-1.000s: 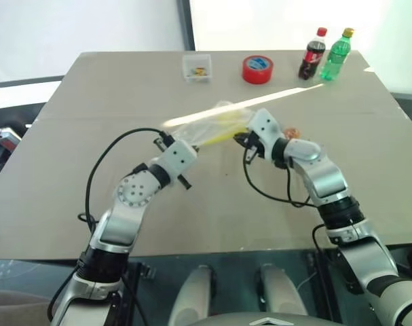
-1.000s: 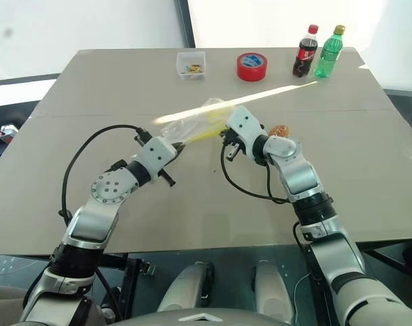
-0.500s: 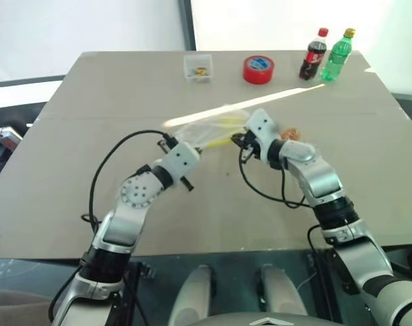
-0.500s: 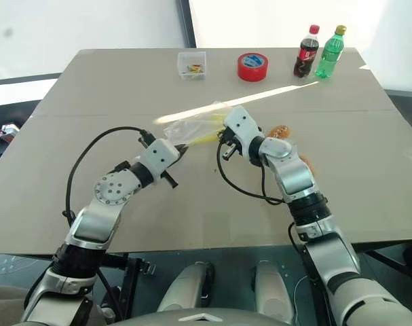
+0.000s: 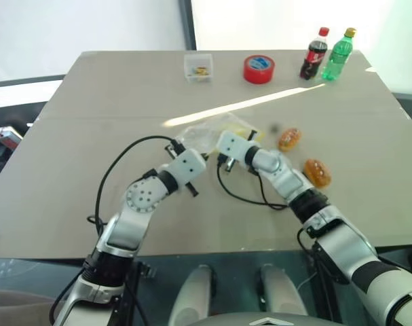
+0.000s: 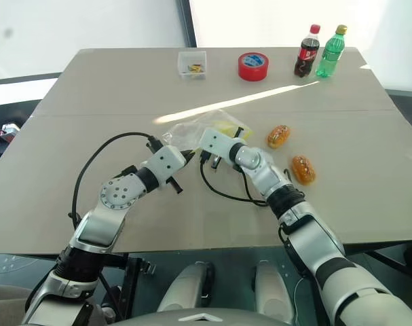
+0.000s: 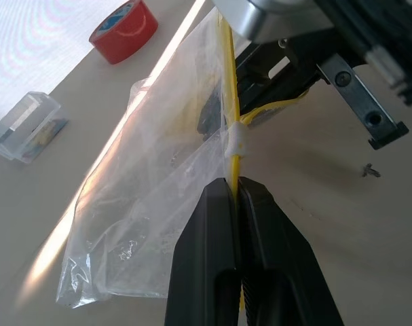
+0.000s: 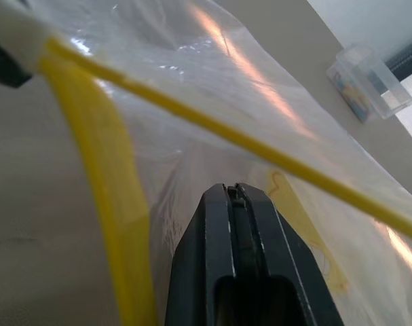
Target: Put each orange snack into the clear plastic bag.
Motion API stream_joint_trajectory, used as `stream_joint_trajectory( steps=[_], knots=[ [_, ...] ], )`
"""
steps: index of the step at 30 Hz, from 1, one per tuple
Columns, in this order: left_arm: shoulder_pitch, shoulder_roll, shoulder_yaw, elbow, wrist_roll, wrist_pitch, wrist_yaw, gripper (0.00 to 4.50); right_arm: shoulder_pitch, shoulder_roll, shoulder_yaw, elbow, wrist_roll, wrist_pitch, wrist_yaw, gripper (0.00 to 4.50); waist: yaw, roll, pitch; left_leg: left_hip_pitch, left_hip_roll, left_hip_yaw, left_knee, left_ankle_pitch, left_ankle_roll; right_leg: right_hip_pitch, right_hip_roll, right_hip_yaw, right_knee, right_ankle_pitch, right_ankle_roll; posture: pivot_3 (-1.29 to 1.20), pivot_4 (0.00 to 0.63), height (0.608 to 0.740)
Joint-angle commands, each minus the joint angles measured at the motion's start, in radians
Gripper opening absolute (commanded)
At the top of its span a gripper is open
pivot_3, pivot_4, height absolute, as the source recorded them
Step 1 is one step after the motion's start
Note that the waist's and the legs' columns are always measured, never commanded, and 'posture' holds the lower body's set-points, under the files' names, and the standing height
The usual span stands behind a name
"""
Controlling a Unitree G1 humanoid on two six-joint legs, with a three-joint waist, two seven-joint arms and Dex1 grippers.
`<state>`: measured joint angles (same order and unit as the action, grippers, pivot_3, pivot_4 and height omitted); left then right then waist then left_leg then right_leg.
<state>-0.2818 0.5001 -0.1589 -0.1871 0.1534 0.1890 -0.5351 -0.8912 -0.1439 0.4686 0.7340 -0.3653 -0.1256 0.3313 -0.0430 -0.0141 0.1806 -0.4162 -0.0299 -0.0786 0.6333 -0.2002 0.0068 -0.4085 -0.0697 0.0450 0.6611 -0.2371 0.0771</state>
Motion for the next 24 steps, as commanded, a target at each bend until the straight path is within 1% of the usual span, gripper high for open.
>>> stream_joint_trajectory(
  steps=[1, 2, 3, 4, 5, 6, 7, 8, 9, 13, 17, 19, 21, 22, 24],
  knots=[
    [-0.018, -0.004, 0.011, -0.037, 0.012, -0.013, 0.021, 0.0, -0.086, -0.044, 0.064, 0.043, -0.153, -0.124, -0.141, 1.47, 0.0, 0.0, 0.0, 0.0, 0.0, 0.0, 0.0, 0.0, 0.0, 0.0, 0.0, 0.0, 0.0, 0.0, 0.0, 0.0, 0.15, 0.74],
    [-0.019, -0.006, 0.012, -0.036, 0.014, -0.01, 0.025, 0.0, -0.096, -0.054, 0.081, 0.056, -0.183, -0.148, -0.164, 1.75, 0.0, 0.0, 0.0, 0.0, 0.0, 0.0, 0.0, 0.0, 0.0, -0.001, 0.0, 0.0, 0.001, 0.0, 0.0, 0.0, 0.15, 0.74],
    [-0.019, -0.008, 0.012, -0.037, 0.017, -0.007, 0.029, 0.0, -0.103, -0.064, 0.096, 0.065, -0.213, -0.17, -0.187, 2.16, 0.0, 0.0, 0.0, 0.0, 0.0, 0.0, 0.0, 0.0, 0.0, -0.001, 0.0, 0.0, 0.001, 0.0, 0.0, 0.0, 0.15, 0.74],
    [-0.021, -0.009, 0.012, -0.036, 0.019, -0.005, 0.033, 0.0, -0.108, -0.071, 0.106, 0.071, -0.235, -0.185, -0.206, 2.31, 0.0, 0.0, 0.0, 0.0, 0.0, 0.0, -0.001, 0.0, 0.0, -0.001, 0.0, 0.0, 0.001, 0.0, 0.0, 0.0, 0.15, 0.74],
    [-0.022, -0.011, 0.012, -0.036, 0.022, -0.004, 0.035, 0.0, -0.11, -0.076, 0.111, 0.076, -0.25, -0.194, -0.22, 2.67, 0.0, 0.0, 0.0, 0.0, 0.0, 0.0, -0.001, 0.0, 0.0, -0.001, 0.0, 0.0, 0.001, 0.0, 0.0, 0.0, 0.15, 0.74],
    [-0.023, -0.013, 0.012, -0.035, 0.024, -0.002, 0.037, 0.0, -0.11, -0.083, 0.115, 0.076, -0.267, -0.203, -0.23, 3.22, 0.0, 0.0, 0.0, 0.0, 0.0, 0.0, -0.001, 0.0, 0.0, -0.001, 0.0, 0.0, 0.001, 0.0, 0.0, 0.0, 0.15, 0.74],
    [-0.024, -0.015, 0.012, -0.034, 0.029, 0.001, 0.041, 0.0, -0.106, -0.091, 0.118, 0.073, -0.28, -0.212, -0.237, 3.63, 0.0, 0.0, 0.0, 0.0, 0.0, 0.0, -0.002, 0.0, 0.0, -0.001, 0.0, 0.001, 0.001, 0.0, 0.0, 0.0, 0.15, 0.74],
    [-0.025, -0.017, 0.013, -0.033, 0.035, 0.004, 0.046, 0.0, -0.102, -0.099, 0.119, 0.067, -0.291, -0.222, -0.242, 4.21, -0.001, 0.0, 0.0, 0.0, 0.0, 0.001, -0.002, 0.0, 0.0, -0.002, 0.0, 0.001, 0.001, 0.0, 0.0, 0.0, 0.15, 0.74],
    [-0.028, -0.018, 0.015, -0.03, 0.039, 0.01, 0.052, 0.0, -0.094, -0.109, 0.117, 0.053, -0.296, -0.229, -0.242, 4.42, -0.001, 0.0, 0.0, 0.0, 0.0, 0.001, -0.002, 0.0, 0.0, -0.002, 0.0, 0.002, 0.001, 0.0, 0.0, 0.0, 0.15, 0.74],
    [-0.039, -0.025, 0.02, -0.023, 0.049, 0.033, 0.07, 0.0, -0.035, -0.15, 0.084, -0.041, -0.262, -0.239, -0.168, 4.42, 0.001, 0.0, 0.0, 0.0, 0.0, 0.001, -0.002, 0.0, 0.0, -0.001, 0.0, 0.001, 0.0, 0.0, 0.0, 0.0, 0.15, 0.74],
    [-0.051, -0.038, 0.018, -0.023, 0.053, 0.062, 0.082, 0.0, 0.103, -0.22, 0.014, -0.284, -0.154, -0.173, 0.005, 4.42, 0.002, 0.0, 0.0, 0.0, 0.0, 0.001, -0.002, 0.0, 0.0, -0.001, 0.0, 0.001, 0.0, 0.0, 0.0, 0.0, 0.15, 0.74],
    [-0.056, -0.043, 0.016, -0.024, 0.056, 0.072, 0.086, 0.0, 0.182, -0.229, -0.047, -0.419, -0.072, -0.047, 0.092, 4.42, 0.002, 0.0, 0.0, 0.0, 0.0, 0.001, -0.002, 0.0, 0.0, -0.001, 0.0, 0.001, 0.0, 0.0, 0.0, 0.0, 0.15, 0.74],
    [-0.06, -0.048, 0.016, -0.023, 0.058, 0.081, 0.09, 0.0, 0.259, -0.219, -0.116, -0.56, 0.023, 0.128, 0.172, 4.42, 0.002, 0.0, 0.0, 0.0, 0.0, 0.001, -0.001, 0.0, 0.0, -0.001, 0.0, 0.001, 0.0, 0.0, 0.0, 0.0, 0.15, 0.74],
    [-0.064, -0.052, 0.017, -0.021, 0.059, 0.087, 0.094, 0.0, 0.298, -0.211, -0.161, -0.642, 0.067, 0.243, 0.202, 4.42, 0.002, 0.0, 0.0, 0.0, 0.0, 0.0, -0.001, 0.0, 0.0, 0.0, 0.0, 0.001, 0.001, 0.0, 0.0, 0.0, 0.15, 0.74],
    [-0.072, -0.059, 0.018, -0.017, 0.06, 0.096, 0.1, 0.0, 0.35, -0.205, -0.227, -0.765, 0.113, 0.412, 0.232, 4.42, 0.003, 0.0, 0.0, 0.0, 0.001, 0.0, 0.0, 0.0, 0.0, 0.0, 0.001, 0.001, 0.001, 0.0, 0.0, 0.0, 0.15, 0.74]
  ],
)
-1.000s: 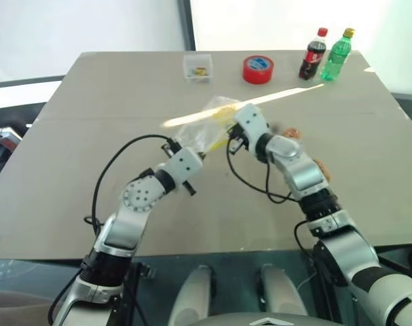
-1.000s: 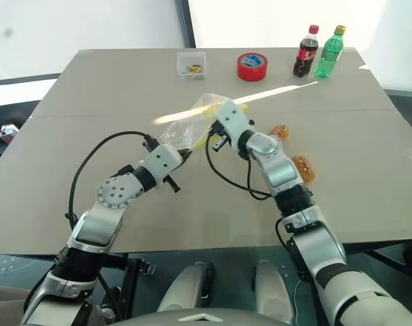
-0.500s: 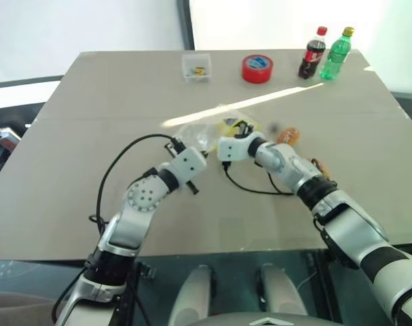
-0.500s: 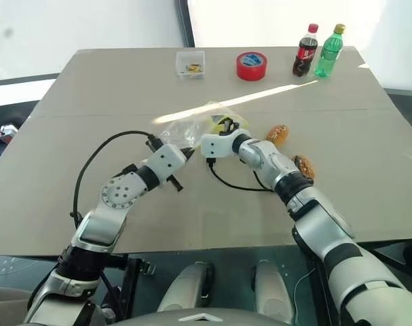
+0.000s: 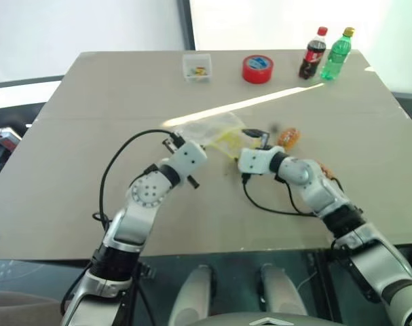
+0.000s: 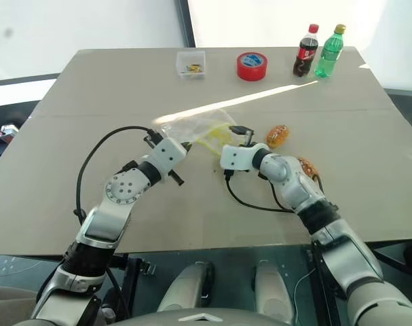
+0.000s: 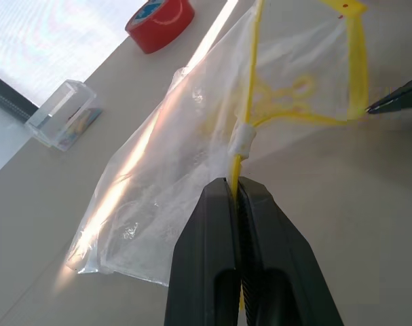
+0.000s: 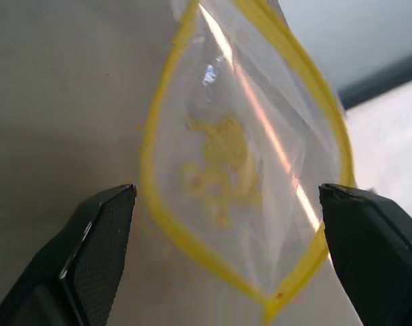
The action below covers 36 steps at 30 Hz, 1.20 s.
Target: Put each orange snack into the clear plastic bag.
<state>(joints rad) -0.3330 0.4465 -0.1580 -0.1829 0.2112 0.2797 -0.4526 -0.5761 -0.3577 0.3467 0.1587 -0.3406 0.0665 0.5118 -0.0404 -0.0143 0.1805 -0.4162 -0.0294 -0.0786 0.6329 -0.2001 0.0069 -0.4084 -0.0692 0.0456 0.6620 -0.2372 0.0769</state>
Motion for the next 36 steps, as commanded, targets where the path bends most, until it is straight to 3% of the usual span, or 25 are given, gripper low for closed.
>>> stream_joint_trajectory(
  steps=[1, 8, 13, 20, 27, 36],
  knots=[
    [-0.024, -0.008, 0.016, -0.019, 0.003, 0.009, 0.019, 0.0, 0.06, 0.004, -0.134, -0.245, 0.105, 0.287, 0.061, 4.42, 0.001, 0.0, 0.0, 0.0, 0.0, 0.0, 0.0, 0.0, 0.0, 0.0, 0.0, 0.0, 0.0, 0.0, 0.0, 0.0, 0.15, 0.74],
    [-0.032, -0.007, 0.022, -0.022, 0.001, 0.023, 0.022, 0.0, 0.236, -0.053, -0.333, -0.583, 0.196, 0.612, 0.069, 4.42, 0.006, 0.0, 0.0, 0.0, 0.0, -0.002, 0.001, 0.0, 0.0, 0.001, 0.0, -0.002, -0.001, 0.0, 0.0, 0.0, 0.15, 0.74],
    [-0.036, 0.01, 0.029, -0.011, -0.005, 0.016, 0.011, 0.0, 0.349, -0.099, -0.455, -0.719, 0.265, 0.839, 0.072, 4.42, 0.008, 0.0, 0.0, 0.0, 0.0, -0.002, 0.001, 0.0, 0.0, 0.002, -0.001, -0.002, -0.001, 0.0, 0.0, 0.0, 0.15, 0.74],
    [-0.056, 0.011, 0.014, 0.031, -0.01, -0.012, -0.009, 0.0, 0.418, -0.127, -0.516, -0.714, 0.333, 0.969, 0.051, 4.42, 0.007, 0.0, 0.0, 0.0, 0.0, 0.001, 0.001, 0.0, 0.0, 0.003, -0.001, -0.002, -0.001, 0.0, 0.0, 0.0, 0.15, 0.74],
    [-0.07, 0.006, 0.006, 0.06, -0.01, -0.034, -0.011, 0.0, 0.403, -0.146, -0.546, -0.62, 0.396, 0.93, 0.04, 4.42, 0.007, 0.0, 0.0, 0.0, 0.0, 0.002, 0.001, 0.0, 0.0, 0.003, -0.001, -0.002, -0.001, 0.0, 0.0, 0.0, 0.15, 0.74],
    [-0.03, 0.008, 0.014, 0.033, -0.007, -0.026, -0.002, 0.0, 0.38, -0.166, -0.522, -0.589, 0.457, 0.857, 0.037, 0.4, 0.007, 0.0, 0.0, 0.0, 0.0, 0.002, 0.001, 0.0, 0.0, 0.003, -0.001, -0.002, -0.002, 0.0, 0.001, 0.0, 0.15, 0.74]
  ],
)
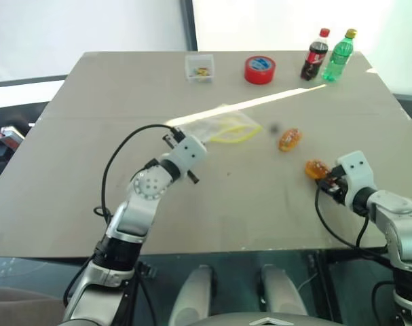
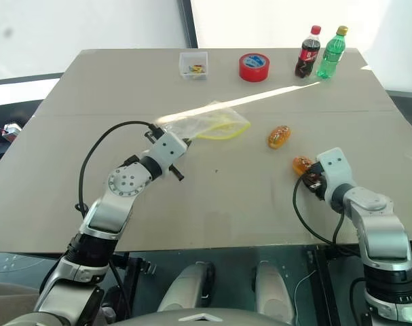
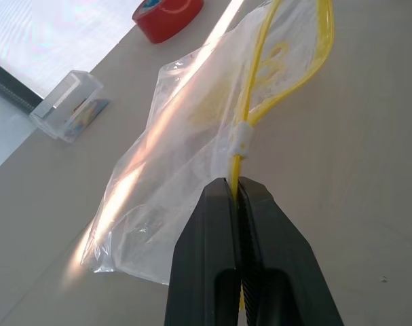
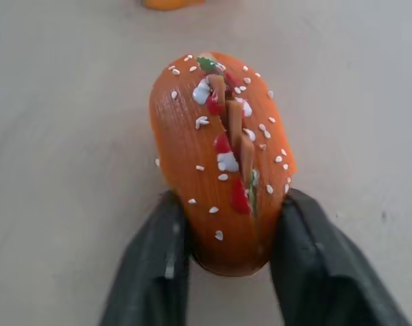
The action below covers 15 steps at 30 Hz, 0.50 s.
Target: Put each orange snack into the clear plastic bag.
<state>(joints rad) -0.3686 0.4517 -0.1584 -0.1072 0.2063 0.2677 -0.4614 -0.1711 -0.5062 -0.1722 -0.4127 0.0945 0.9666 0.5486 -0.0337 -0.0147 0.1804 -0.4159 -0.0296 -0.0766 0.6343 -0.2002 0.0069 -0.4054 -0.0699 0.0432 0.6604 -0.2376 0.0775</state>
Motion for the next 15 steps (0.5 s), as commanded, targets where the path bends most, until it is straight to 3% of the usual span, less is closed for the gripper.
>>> stream_joint_trajectory(
  steps=[1, 7, 15],
  knots=[
    [0.007, 0.002, 0.014, -0.044, -0.002, -0.014, 0.008, 0.0, -0.032, -0.016, 0.0, -0.023, 0.033, -0.056, 0.007, 0.1, 0.0, 0.0, 0.0, 0.0, 0.0, 0.0, 0.0, 0.0, 0.0, 0.0, 0.0, 0.0, 0.0, 0.0, 0.0, 0.0, 0.15, 0.74],
    [0.009, -0.003, 0.01, -0.043, 0.0, -0.013, 0.01, 0.0, -0.073, -0.013, 0.067, -0.099, 0.15, -0.034, 0.085, 0.04, -0.001, 0.0, 0.0, 0.0, 0.0, 0.0, 0.0, 0.0, 0.0, 0.0, 0.0, 0.0, 0.0, 0.0, 0.0, 0.0, 0.15, 0.74],
    [-0.013, -0.016, -0.022, -0.05, -0.006, -0.068, -0.018, 0.0, -0.238, 0.057, 0.267, 0.056, 0.099, -0.059, 0.003, 0.04, -0.001, 0.0, 0.0, 0.0, 0.0, -0.001, 0.001, 0.0, 0.0, 0.0, 0.0, -0.001, 0.0, 0.0, 0.0, 0.0, 0.15, 0.74]
  ],
)
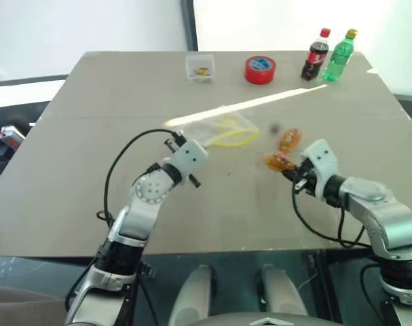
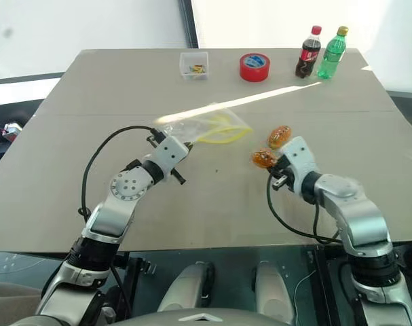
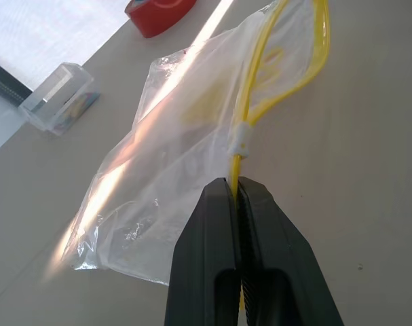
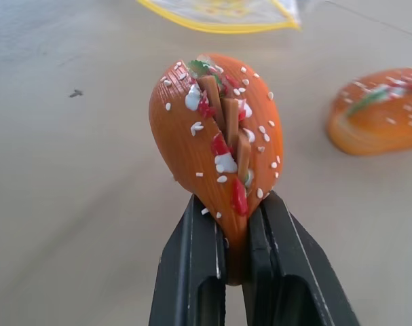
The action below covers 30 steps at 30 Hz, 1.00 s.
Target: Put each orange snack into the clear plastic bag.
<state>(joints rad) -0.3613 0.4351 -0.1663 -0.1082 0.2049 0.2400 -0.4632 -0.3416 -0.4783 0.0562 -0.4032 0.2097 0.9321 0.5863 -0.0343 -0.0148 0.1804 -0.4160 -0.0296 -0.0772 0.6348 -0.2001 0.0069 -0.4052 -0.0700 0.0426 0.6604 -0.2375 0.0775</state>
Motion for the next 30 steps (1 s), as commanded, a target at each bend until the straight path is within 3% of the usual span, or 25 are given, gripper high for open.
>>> stream_joint_trajectory(
  steps=[1, 14, 23, 30],
  knots=[
    [-0.021, -0.001, -0.016, -0.053, -0.003, -0.038, -0.018, 0.0, -0.087, 0.043, 0.053, 0.067, -0.017, -0.025, -0.039, 0.04, 0.0, 0.0, 0.0, 0.0, 0.0, 0.0, 0.0, 0.0, 0.0, 0.0, 0.0, 0.0, 0.0, 0.0, 0.0, 0.0, 0.15, 0.74],
    [-0.008, 0.01, -0.031, -0.1, 0.004, -0.022, -0.055, 0.0, -0.256, 0.128, 0.121, 0.28, -0.05, -0.116, -0.057, 0.04, -0.002, 0.0, 0.0, 0.0, 0.0, -0.001, 0.0, 0.0, 0.0, 0.0, 0.0, 0.0, 0.0, 0.0, 0.0, 0.0, 0.15, 0.74],
    [-0.02, 0.013, -0.023, -0.091, 0.016, -0.009, -0.048, 0.0, -0.237, 0.053, 0.103, 0.203, -0.002, -0.079, 0.03, 0.04, -0.002, 0.0, 0.0, 0.0, 0.0, -0.001, 0.0, 0.0, 0.0, 0.0, 0.0, 0.0, 0.0, 0.0, 0.0, 0.0, 0.15, 0.74],
    [-0.03, 0.015, -0.022, -0.086, 0.013, -0.002, -0.053, 0.0, -0.233, 0.048, 0.067, 0.182, 0.027, -0.051, 0.005, 0.04, -0.004, 0.0, 0.0, 0.0, 0.0, -0.003, 0.0, 0.0, 0.0, 0.0, 0.0, 0.0, 0.0, 0.0, 0.0, 0.0, 0.15, 0.74]
  ],
)
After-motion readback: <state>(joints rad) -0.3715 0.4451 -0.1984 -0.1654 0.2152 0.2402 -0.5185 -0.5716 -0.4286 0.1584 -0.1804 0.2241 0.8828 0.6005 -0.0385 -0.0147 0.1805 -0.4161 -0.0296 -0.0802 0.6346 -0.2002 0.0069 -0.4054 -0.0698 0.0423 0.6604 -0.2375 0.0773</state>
